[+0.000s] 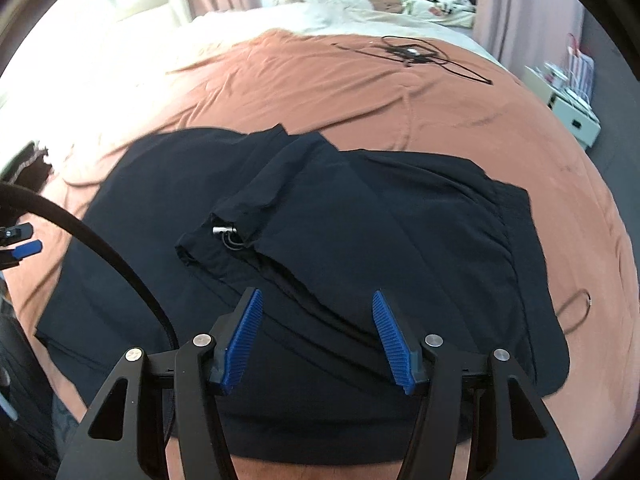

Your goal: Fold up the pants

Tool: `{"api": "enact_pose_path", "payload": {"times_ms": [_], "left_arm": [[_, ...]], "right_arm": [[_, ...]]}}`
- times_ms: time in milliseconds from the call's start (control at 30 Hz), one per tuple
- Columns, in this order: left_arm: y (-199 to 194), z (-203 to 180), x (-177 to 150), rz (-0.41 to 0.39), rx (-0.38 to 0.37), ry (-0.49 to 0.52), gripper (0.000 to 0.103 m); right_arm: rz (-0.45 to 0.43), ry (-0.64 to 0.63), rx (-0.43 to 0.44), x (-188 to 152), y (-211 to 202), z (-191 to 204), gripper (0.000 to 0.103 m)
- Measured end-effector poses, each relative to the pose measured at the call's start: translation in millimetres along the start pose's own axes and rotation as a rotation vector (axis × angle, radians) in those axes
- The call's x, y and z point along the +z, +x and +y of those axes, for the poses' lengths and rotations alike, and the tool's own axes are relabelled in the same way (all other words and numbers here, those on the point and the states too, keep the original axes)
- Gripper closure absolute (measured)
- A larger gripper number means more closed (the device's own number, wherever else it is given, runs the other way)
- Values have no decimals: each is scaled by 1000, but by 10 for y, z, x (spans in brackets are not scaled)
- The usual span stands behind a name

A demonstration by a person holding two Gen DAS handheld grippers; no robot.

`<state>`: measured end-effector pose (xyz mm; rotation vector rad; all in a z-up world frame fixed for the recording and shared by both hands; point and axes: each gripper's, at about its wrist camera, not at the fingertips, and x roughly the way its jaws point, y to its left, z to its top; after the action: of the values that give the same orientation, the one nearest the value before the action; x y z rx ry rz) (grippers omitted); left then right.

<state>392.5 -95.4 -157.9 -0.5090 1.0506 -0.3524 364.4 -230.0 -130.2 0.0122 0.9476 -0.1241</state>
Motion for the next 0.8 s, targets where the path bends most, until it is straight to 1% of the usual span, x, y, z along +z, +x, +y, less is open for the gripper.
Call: {"api": "enact_pose_path", "payload": {"times_ms": [333, 400, 433, 500, 533, 600, 633, 667, 733, 800], "left_arm": [[83, 146, -95, 28, -9, -22, 29], [99, 157, -102, 31, -9, -21, 29], [102, 165, -105, 32, -9, -22, 29], [105, 184, -109, 33, -9, -25, 30], [102, 188, -113, 33, -10, -26, 30], [101, 189, -122, 34, -12, -25, 30], [100, 184, -128, 35, -12, -23, 30], [101, 176, -134, 36, -13, -20, 30], [111, 155, -133, 39, -16, -16, 30], [110, 135, -131, 39, -19, -13, 30]], "right_arm": [[66, -145, -36, 182, 399, 315, 47], [80, -185, -60, 192, 471, 358, 56], [89, -197, -69, 195, 503, 368, 64], [107, -217, -84, 196, 566, 379, 68], [108, -227, -86, 193, 576, 381, 72], [111, -263, -96, 182, 602, 433, 84], [112, -277, -99, 182, 599, 453, 96], [107, -286, -113, 192, 589, 472, 100], [93, -267, -105, 231, 527, 430, 101], [70, -215, -79, 284, 450, 341, 101]]}}
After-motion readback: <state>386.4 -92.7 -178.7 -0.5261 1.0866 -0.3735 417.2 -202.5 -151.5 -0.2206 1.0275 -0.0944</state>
